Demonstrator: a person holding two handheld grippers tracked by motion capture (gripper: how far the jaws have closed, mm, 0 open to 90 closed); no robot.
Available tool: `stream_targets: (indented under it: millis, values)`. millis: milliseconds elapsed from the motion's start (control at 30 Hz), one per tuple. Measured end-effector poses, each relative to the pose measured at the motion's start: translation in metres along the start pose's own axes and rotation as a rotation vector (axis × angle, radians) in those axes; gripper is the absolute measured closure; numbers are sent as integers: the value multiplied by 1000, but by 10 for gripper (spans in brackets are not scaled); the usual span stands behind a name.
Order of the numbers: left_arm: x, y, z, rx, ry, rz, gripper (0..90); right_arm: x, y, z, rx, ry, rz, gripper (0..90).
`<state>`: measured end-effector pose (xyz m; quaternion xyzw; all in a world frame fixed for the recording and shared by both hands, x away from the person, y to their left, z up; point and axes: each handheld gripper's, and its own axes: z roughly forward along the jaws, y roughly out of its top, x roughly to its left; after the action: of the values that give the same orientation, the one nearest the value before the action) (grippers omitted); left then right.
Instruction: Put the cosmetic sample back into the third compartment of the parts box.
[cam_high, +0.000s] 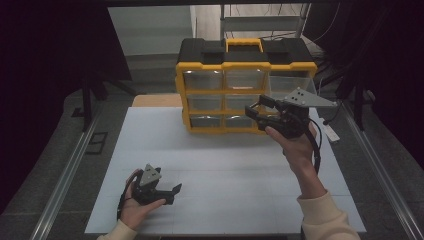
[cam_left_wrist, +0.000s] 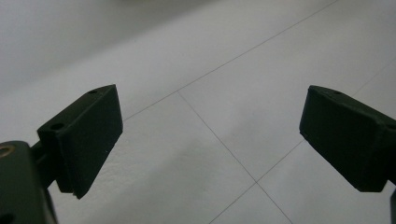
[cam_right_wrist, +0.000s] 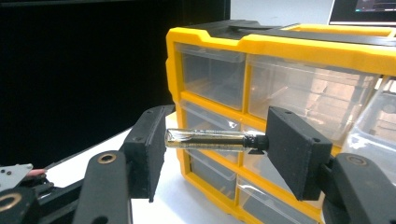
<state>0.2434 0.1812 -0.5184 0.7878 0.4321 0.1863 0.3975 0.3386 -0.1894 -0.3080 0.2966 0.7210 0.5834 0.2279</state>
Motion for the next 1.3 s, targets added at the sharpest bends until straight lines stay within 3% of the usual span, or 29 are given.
stream_targets:
  millis: [567,1300]
  values:
    - [1,0,0,3,-2,3,65,-6,12,-1,-14,-20,-16,400]
    - [0,0,1,2,-1,4,65,-33,30,-10,-14,-140,-32,400]
